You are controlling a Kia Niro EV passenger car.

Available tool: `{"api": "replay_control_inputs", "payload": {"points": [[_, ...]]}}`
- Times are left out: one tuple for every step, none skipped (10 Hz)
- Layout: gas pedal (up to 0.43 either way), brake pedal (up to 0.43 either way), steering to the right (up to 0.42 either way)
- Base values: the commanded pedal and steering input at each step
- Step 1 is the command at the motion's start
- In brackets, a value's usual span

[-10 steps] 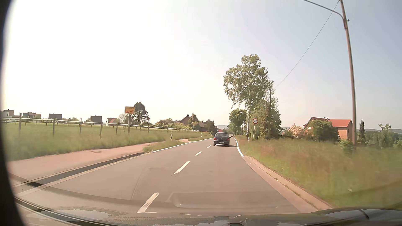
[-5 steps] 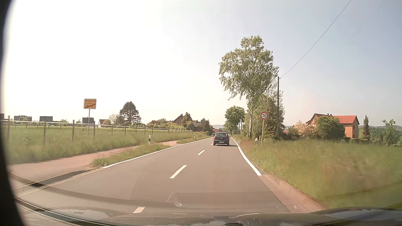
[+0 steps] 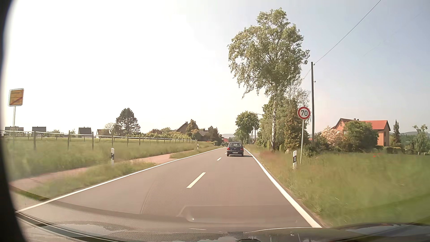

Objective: Follow the waypoints while adhering to traffic rules and regulations

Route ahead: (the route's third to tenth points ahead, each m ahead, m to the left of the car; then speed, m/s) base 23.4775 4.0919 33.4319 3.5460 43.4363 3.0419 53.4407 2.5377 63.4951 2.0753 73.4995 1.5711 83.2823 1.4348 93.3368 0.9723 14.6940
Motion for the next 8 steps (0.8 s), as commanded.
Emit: {"api": "replay_control_inputs", "payload": {"points": [[0.157, 0.000, 0.012], [0.157, 0.000, 0.012], [0.157, 0.000, 0.011], [0.157, 0.000, 0.010], [0.157, 0.000, 0.009], [0.157, 0.000, 0.008], [0.157, 0.000, 0.006], [0.157, 0.000, 0.006]]}}
